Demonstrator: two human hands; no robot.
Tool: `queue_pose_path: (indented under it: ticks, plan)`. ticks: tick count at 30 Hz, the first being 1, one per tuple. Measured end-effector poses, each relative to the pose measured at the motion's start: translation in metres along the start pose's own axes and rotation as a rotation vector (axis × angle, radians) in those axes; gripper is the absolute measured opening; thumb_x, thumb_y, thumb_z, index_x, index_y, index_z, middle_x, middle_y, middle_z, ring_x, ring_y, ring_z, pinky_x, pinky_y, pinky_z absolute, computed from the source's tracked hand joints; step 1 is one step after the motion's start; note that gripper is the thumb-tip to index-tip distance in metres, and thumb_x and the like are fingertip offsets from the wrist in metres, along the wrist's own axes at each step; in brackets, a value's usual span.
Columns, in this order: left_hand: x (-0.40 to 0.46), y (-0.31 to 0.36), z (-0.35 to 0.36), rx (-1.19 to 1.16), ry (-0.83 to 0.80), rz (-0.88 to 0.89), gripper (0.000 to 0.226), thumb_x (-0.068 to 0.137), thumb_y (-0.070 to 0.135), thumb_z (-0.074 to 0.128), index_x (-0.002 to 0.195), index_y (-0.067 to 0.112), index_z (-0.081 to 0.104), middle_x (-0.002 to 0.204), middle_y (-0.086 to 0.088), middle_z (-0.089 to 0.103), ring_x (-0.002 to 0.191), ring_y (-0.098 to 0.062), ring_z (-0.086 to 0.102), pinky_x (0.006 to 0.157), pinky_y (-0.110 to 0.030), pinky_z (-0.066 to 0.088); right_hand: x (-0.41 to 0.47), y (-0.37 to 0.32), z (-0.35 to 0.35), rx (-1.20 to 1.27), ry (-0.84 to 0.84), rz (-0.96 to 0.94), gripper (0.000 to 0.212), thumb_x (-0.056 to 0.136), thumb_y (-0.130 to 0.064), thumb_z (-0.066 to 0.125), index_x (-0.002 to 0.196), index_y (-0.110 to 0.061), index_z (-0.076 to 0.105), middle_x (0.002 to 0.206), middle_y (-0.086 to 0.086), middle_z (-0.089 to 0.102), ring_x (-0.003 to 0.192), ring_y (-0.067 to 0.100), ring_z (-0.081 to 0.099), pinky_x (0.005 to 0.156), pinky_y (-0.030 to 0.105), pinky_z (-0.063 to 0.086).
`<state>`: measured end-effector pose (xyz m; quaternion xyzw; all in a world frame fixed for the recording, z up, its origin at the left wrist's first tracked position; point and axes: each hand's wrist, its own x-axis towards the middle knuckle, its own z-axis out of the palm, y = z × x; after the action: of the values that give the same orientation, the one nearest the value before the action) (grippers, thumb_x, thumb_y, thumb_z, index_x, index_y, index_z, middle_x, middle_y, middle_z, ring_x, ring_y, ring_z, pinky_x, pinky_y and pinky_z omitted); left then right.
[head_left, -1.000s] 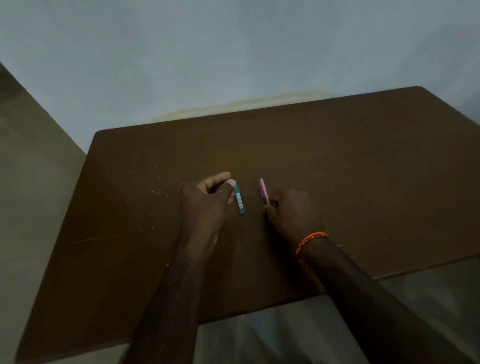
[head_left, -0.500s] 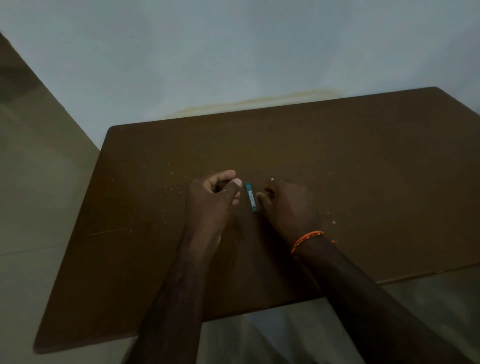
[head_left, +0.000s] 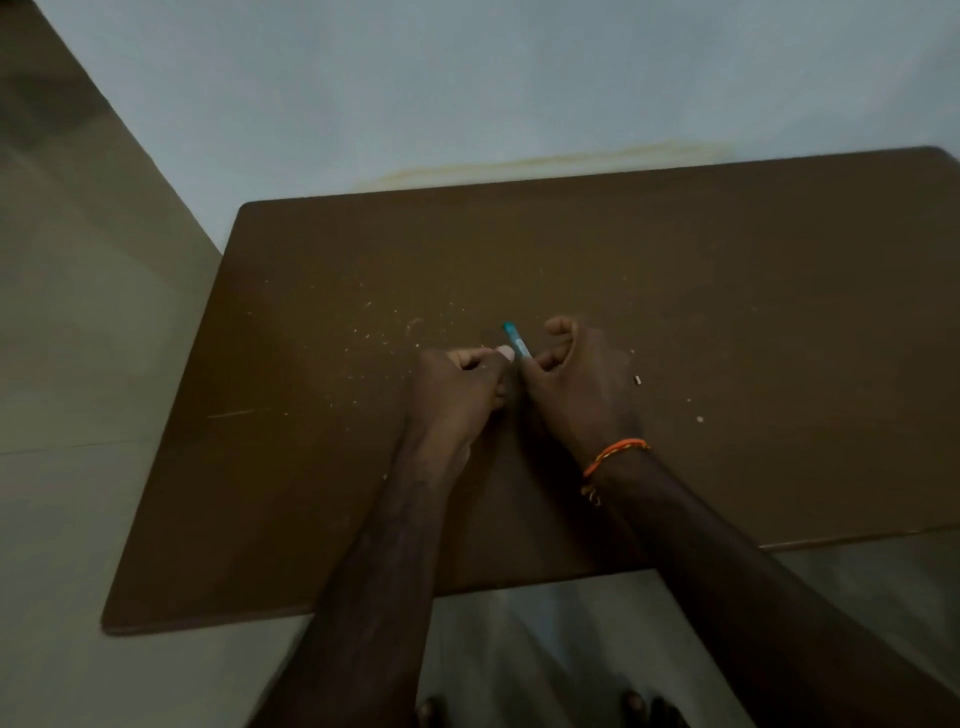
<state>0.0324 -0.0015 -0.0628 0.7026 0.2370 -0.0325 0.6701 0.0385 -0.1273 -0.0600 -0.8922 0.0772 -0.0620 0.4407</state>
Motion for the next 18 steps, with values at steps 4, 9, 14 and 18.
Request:
queue_pose_path:
  ticks: [4,9,14,18]
  plan:
    - [-0.002,0.005,0.003,-0.162,-0.029,-0.101,0.014,0.085,0.028,0.081,0.089,0.015,0.079,0.076,-0.002,0.082,0.074,-0.017,0.080,0.065,-0.034,0.065,-0.008,-0.010,-0.007,0.106,-0.052,-0.040,0.033,0.076,-0.049,0.074,0.101,-0.040,0.054,0.069,-0.016,0.070,0.064,-0.009,0.065,0.047,0.006,0.042]
    - [-0.005,0.012,0.002,-0.145,-0.109,-0.006,0.016,0.086,0.024,0.080,0.101,0.019,0.080,0.092,-0.006,0.083,0.089,-0.024,0.079,0.082,-0.047,0.065,-0.003,-0.014,-0.024,0.164,-0.105,-0.055,0.025,0.081,-0.033,0.072,0.105,-0.032,0.065,0.072,-0.012,0.069,0.062,-0.003,0.063,0.056,0.009,0.045]
    - [-0.012,0.017,0.000,0.003,-0.318,0.152,0.012,0.091,0.025,0.074,0.100,0.020,0.081,0.090,-0.002,0.083,0.086,-0.019,0.080,0.073,-0.035,0.065,0.005,-0.016,-0.046,0.521,-0.143,0.010,0.014,0.092,-0.020,0.068,0.098,-0.010,0.075,0.053,-0.016,0.062,0.049,-0.006,0.055,0.047,0.011,0.042]
    - [-0.012,0.019,-0.004,0.059,-0.340,0.196,0.013,0.092,0.021,0.075,0.102,0.016,0.080,0.091,-0.003,0.083,0.088,-0.024,0.079,0.075,-0.037,0.064,0.007,-0.017,-0.050,0.493,-0.188,-0.042,0.016,0.094,-0.020,0.067,0.092,-0.005,0.073,0.049,-0.012,0.058,0.047,-0.001,0.050,0.048,0.015,0.042]
